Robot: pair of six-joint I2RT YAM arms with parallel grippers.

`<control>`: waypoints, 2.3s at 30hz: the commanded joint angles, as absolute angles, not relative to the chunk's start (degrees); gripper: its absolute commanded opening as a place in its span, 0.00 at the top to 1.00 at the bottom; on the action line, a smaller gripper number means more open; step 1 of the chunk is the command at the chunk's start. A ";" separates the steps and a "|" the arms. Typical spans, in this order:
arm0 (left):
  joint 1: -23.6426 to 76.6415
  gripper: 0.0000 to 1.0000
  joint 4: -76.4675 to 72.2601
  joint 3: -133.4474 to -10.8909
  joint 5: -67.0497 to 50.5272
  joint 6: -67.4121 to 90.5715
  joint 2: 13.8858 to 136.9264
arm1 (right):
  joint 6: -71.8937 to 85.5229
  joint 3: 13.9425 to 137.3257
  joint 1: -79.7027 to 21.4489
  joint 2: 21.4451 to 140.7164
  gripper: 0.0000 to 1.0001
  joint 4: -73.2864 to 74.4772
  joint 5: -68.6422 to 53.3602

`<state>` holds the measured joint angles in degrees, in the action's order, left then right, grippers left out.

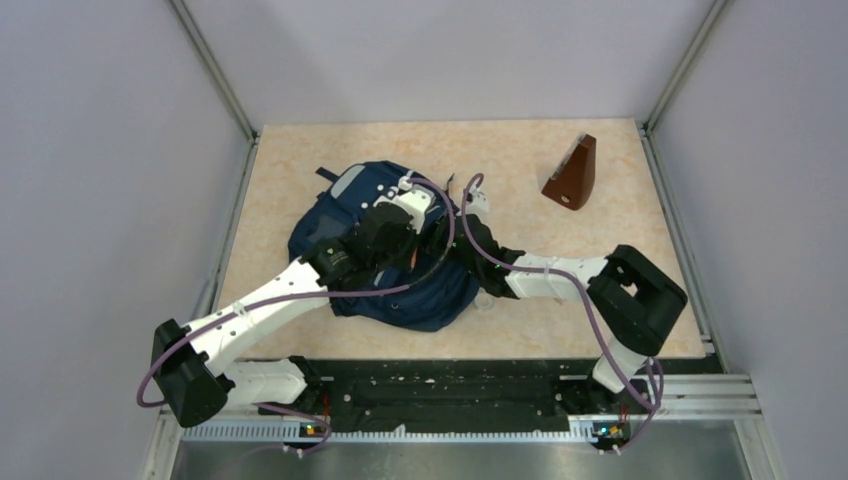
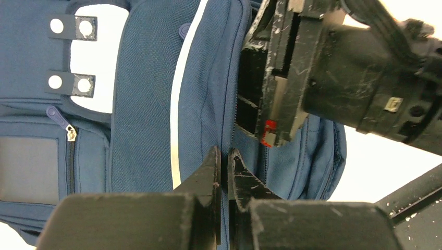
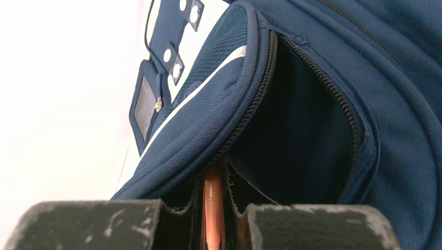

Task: Pack the student bag
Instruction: Place the stationery in the student bag, then pick up the stationery from the center of the board.

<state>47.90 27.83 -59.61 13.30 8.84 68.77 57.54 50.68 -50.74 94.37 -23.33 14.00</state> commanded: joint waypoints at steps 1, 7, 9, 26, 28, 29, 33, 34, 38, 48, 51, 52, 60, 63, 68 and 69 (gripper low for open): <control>48.30 1.00 22.68 -60.21 11.25 9.06 66.26 | 56.25 54.85 -51.29 98.09 1.00 -36.67 19.93; 48.25 1.00 22.75 -60.21 11.73 9.05 66.75 | 55.55 57.89 -52.57 102.45 1.00 -40.35 20.73; 48.30 1.00 22.81 -60.12 12.11 8.88 66.64 | 55.27 57.44 -52.61 102.68 0.93 -40.97 20.90; 48.26 1.00 22.72 -60.03 13.36 8.79 67.24 | 48.19 45.64 -52.82 92.53 0.63 -44.04 19.80; 48.18 1.00 22.89 -60.03 14.42 8.79 67.32 | 43.74 43.41 -52.87 89.72 0.59 -45.28 15.60; 48.17 1.00 22.94 -60.03 14.66 8.75 67.31 | 42.28 42.66 -52.93 88.06 0.56 -44.38 13.53; 48.03 1.00 22.85 -60.07 15.04 8.66 67.32 | 39.02 39.56 -52.87 80.93 0.54 -34.07 10.74; 47.95 1.00 22.85 -60.03 15.14 8.62 67.32 | 38.40 38.16 -52.83 78.79 0.53 -32.10 10.85; 47.65 1.00 22.85 -60.05 15.40 8.53 66.95 | 33.27 32.95 -52.08 70.73 0.49 -23.69 8.99; 47.58 1.00 22.32 -59.70 14.39 8.09 67.04 | 26.27 30.18 -38.32 62.02 0.47 2.14 5.12; 47.53 1.00 22.32 -59.74 14.45 8.09 67.23 | 26.46 29.64 -32.93 60.95 0.45 6.31 6.46; 47.47 1.00 22.32 -59.76 14.40 8.09 67.24 | 26.86 29.34 -31.05 60.85 0.45 7.00 6.06; 47.46 1.00 22.34 -59.72 13.59 8.09 67.18 | 28.39 25.00 -17.56 59.06 0.42 8.45 4.71; 47.53 1.00 22.41 -59.79 13.33 8.18 67.11 | 27.88 24.32 -14.62 58.98 0.42 8.56 2.32; 47.48 1.00 22.59 -59.90 13.35 8.29 67.15 | 28.24 24.03 -14.19 61.06 0.41 8.41 0.76; 47.47 1.00 22.59 -59.94 13.28 8.26 67.06 | 28.28 24.08 -14.16 61.91 0.41 8.45 0.40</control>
